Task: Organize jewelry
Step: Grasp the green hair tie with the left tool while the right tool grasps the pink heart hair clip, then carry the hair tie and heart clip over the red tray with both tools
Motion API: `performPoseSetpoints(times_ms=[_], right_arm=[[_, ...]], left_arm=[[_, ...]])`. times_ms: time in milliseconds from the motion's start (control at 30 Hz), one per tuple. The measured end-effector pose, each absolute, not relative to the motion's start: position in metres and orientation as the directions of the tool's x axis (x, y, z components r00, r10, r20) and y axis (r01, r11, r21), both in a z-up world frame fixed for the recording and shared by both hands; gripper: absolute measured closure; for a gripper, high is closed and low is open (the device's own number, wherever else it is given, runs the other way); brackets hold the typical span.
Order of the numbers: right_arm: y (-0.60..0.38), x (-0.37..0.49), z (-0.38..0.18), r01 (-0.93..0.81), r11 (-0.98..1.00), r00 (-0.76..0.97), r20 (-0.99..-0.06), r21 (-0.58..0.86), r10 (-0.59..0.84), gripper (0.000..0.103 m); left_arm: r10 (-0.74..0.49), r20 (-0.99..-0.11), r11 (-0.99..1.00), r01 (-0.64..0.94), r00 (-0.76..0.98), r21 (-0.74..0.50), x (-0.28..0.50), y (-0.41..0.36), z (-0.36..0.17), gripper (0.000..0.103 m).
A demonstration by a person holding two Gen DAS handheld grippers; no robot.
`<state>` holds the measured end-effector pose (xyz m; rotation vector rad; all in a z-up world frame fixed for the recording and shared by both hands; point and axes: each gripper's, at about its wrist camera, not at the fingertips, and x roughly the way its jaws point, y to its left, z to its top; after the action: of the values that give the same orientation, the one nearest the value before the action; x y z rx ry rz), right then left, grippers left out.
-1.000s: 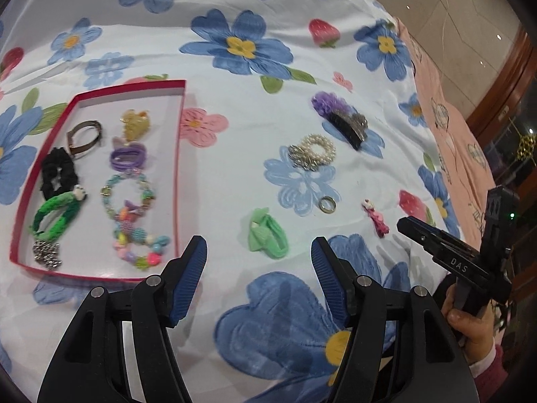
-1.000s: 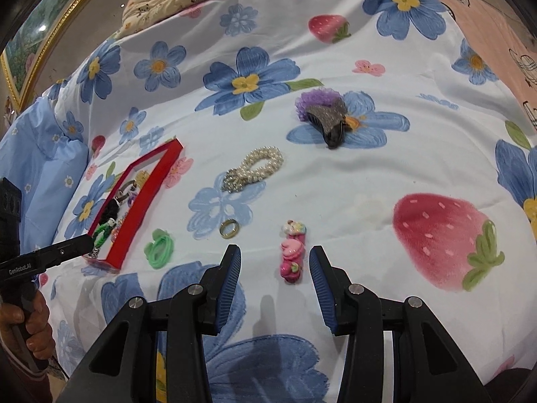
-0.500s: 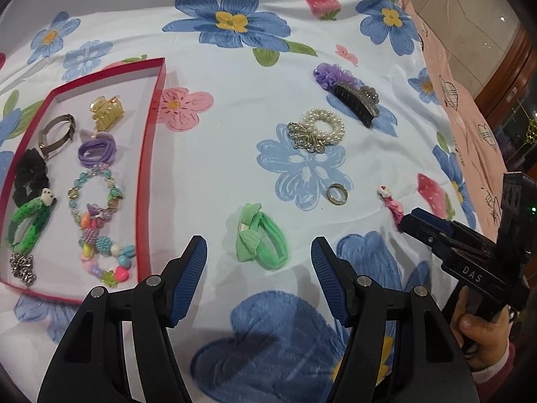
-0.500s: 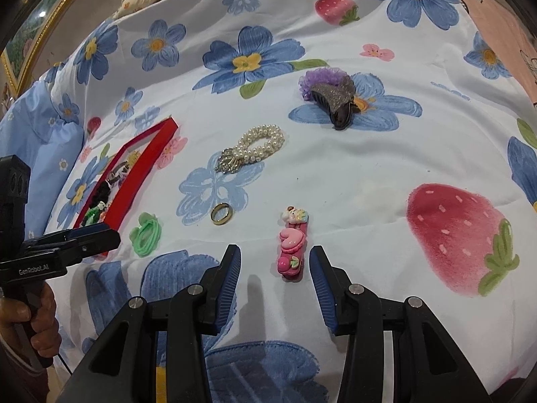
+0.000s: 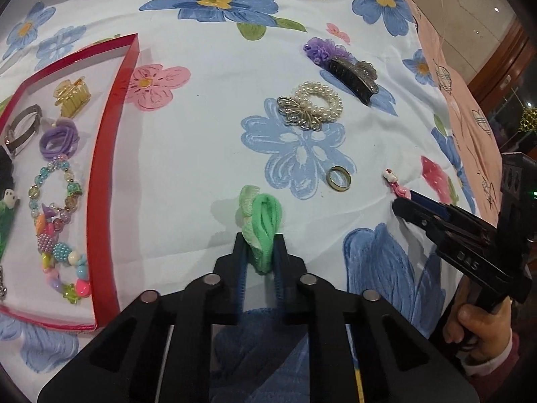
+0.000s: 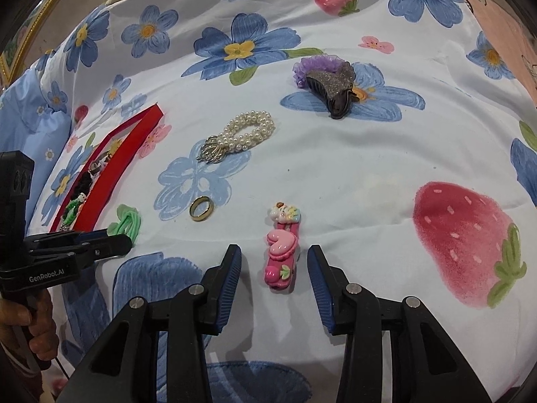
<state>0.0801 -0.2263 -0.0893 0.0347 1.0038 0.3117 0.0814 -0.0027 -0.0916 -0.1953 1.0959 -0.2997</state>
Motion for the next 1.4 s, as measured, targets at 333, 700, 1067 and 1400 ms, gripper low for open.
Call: performPoseSetpoints(times_ms=[333, 700, 1067, 1400], right_arm=[[-0.226, 0.079, -0.082, -0.241, 0.953, 0.515, -0.809, 0.183, 0.285, 0.087], [-0.217, 0.073, -0.064, -0.275, 0.941, 0.533, -0.783, 0.199, 0.322, 0.087], [-0.195, 0.067, -0.054, -0.334, 0.917, 0.520, -0.769, 0.217, 0.372, 0.087], [-0.159, 0.062, -0.046, -0.410, 0.881, 0.491, -0.757, 0.236, 0.431, 0.087]], left_arm=[[-0.356, -0.827, 0.934, 0.163, 0.435, -0.317, 0.078, -0.006, -0.087, 0.096], [-0.372, -0.798, 0.928, 0.159, 0.475, -0.338, 0.065, 0.009, -0.070, 0.096], [-0.366, -0.774, 0.927, 0.128, 0.517, -0.353, 0.046, 0.034, -0.054, 0.096], [-0.338, -0.752, 0.925, 0.053, 0.565, -0.376, 0.030, 0.077, -0.045, 0.096]])
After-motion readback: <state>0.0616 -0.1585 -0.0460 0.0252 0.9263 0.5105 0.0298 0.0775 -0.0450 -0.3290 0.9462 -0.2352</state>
